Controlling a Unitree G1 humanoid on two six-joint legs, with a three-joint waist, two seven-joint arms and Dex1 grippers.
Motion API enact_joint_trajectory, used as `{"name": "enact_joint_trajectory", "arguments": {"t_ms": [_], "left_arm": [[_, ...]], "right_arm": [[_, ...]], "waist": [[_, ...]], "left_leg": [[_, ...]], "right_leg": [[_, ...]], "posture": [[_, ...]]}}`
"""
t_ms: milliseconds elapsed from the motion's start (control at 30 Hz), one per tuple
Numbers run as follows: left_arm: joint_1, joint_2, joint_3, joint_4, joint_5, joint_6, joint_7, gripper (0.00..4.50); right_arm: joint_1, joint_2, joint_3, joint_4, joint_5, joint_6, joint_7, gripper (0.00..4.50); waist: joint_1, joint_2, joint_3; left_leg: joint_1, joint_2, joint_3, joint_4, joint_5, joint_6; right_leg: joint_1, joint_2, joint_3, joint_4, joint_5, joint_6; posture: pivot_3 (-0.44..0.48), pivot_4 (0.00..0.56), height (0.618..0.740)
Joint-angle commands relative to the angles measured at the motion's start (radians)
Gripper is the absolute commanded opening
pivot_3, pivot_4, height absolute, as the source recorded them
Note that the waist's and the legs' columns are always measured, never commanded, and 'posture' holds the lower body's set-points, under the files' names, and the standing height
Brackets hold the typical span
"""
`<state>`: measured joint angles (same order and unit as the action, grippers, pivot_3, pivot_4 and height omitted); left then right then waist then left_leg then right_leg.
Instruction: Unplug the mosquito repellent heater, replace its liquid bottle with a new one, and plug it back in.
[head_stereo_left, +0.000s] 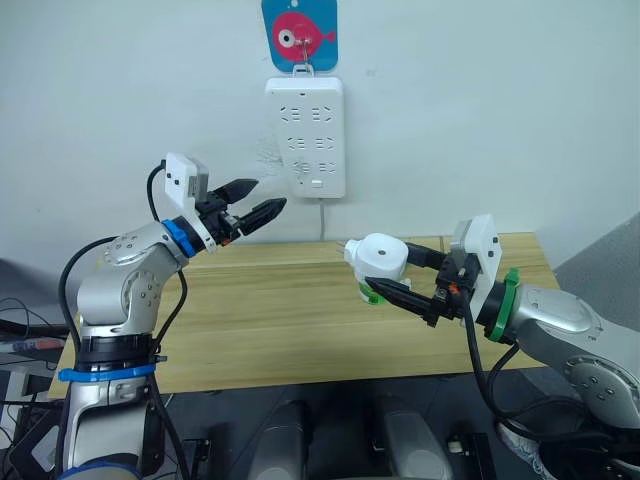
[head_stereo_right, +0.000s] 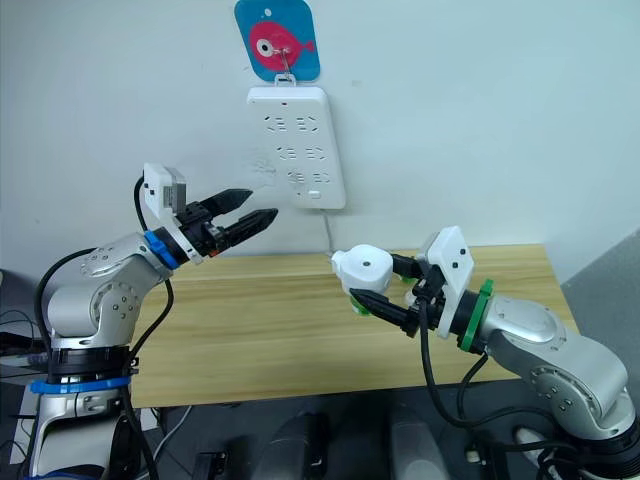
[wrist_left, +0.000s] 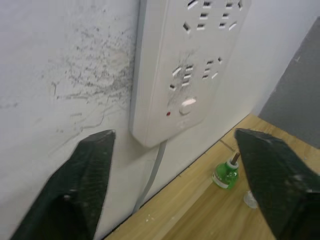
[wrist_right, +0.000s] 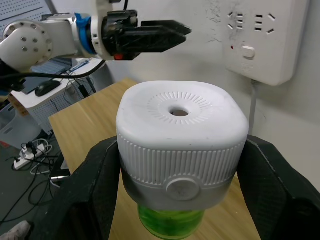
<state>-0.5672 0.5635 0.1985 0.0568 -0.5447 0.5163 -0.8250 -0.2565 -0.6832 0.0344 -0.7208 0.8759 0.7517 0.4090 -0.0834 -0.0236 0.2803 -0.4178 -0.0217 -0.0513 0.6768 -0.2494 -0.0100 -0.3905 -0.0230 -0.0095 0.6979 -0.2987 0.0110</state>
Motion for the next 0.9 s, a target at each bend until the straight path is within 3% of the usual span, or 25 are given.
{"name": "enact_joint_trajectory", "arguments": {"t_ms": [33, 533, 900], "left_arm": [[-0.054, 0.003, -0.018, 0.029, 0.015, -0.036, -0.026, 3.02], [-0.255, -0.009, -0.097, 0.331, 0.117, -0.197, -0.172, 3.02], [-0.344, -0.044, -0.131, 0.439, 0.148, -0.246, -0.269, 3.02]], "right_arm": [[-0.015, 0.002, -0.003, -0.052, -0.008, -0.011, 0.022, 3.02], [-0.06, 0.015, -0.017, -0.07, 0.008, 0.031, -0.007, 3.02], [-0.076, 0.027, -0.087, -0.077, 0.083, 0.069, -0.063, 3.02]], "waist": [[0.0, 0.0, 0.0], [-0.001, 0.0, 0.0], [-0.003, 0.0, 0.0]], "left_leg": [[0.0, 0.0, 0.0, 0.0, 0.0, 0.0], [0.0, 0.0, 0.0, 0.0, 0.0, 0.0], [-0.001, 0.0, 0.0, 0.001, 0.0, 0.0]], "right_leg": [[0.0, 0.0, 0.0, 0.0, 0.0, 0.0], [0.0, 0.0, 0.0, 0.0, 0.0, 0.0], [0.0, 0.0, -0.001, 0.0, 0.0, 0.0]], "posture": [[-0.174, 0.226, 0.74], [-0.199, 0.228, 0.74], [-0.219, 0.227, 0.74]]}}
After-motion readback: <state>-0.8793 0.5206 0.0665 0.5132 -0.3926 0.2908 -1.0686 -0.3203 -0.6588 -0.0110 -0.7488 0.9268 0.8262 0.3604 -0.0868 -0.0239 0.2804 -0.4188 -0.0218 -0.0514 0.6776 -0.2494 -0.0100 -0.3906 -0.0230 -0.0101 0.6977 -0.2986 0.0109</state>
